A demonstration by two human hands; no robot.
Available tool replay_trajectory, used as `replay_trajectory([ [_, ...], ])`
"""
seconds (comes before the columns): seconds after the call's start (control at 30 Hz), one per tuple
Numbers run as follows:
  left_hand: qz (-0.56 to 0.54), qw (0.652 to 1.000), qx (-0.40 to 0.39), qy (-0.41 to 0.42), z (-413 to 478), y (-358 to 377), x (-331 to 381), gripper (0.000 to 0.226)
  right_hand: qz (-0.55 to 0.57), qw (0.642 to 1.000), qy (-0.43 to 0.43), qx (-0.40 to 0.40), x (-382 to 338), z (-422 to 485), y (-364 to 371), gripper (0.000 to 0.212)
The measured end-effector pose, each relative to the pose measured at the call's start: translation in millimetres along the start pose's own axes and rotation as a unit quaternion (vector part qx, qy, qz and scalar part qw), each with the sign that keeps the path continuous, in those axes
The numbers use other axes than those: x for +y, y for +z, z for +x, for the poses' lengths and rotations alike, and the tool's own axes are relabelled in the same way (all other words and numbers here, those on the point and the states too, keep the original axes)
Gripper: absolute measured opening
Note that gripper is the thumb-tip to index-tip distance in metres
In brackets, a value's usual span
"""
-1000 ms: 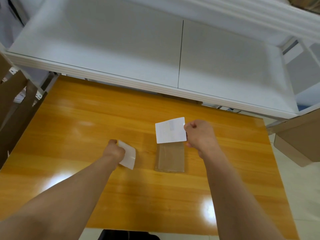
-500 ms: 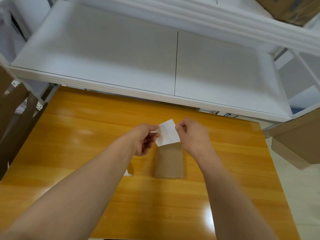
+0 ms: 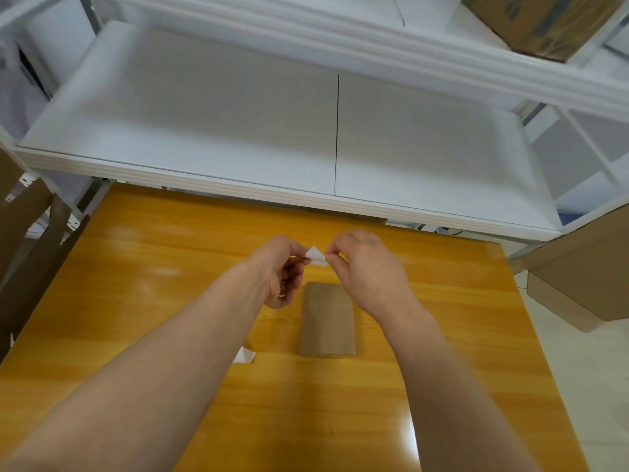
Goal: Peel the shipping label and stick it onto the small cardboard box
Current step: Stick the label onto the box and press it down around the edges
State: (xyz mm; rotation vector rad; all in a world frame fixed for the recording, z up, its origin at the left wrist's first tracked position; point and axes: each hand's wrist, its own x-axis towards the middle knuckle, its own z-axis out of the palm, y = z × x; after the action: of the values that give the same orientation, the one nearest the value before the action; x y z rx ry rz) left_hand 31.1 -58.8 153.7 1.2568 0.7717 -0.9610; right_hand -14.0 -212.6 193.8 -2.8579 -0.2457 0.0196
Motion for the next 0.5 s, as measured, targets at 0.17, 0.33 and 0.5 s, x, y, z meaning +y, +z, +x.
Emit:
replay_trajectory([
  [0.17,0.012,0.998,0.051,0.029,-1.1,1.8,-2.2,0.009,0.026,0.999,0.030,-0.035,4.4,-3.4,1.2,0.018],
  [0.33,0.063,0.987,0.092,0.116,2.0,3.7,-6.6,0.013,0.127,0.979,0.152,-0.034,11.1,-3.3,0.6,0.018],
  [0.5,0.106,0.980,0.016,0.169,-1.0,2.8,-10.2,0.013,0.244,0.912,0.325,-0.055,22.8,-7.3,-4.1,0.037],
])
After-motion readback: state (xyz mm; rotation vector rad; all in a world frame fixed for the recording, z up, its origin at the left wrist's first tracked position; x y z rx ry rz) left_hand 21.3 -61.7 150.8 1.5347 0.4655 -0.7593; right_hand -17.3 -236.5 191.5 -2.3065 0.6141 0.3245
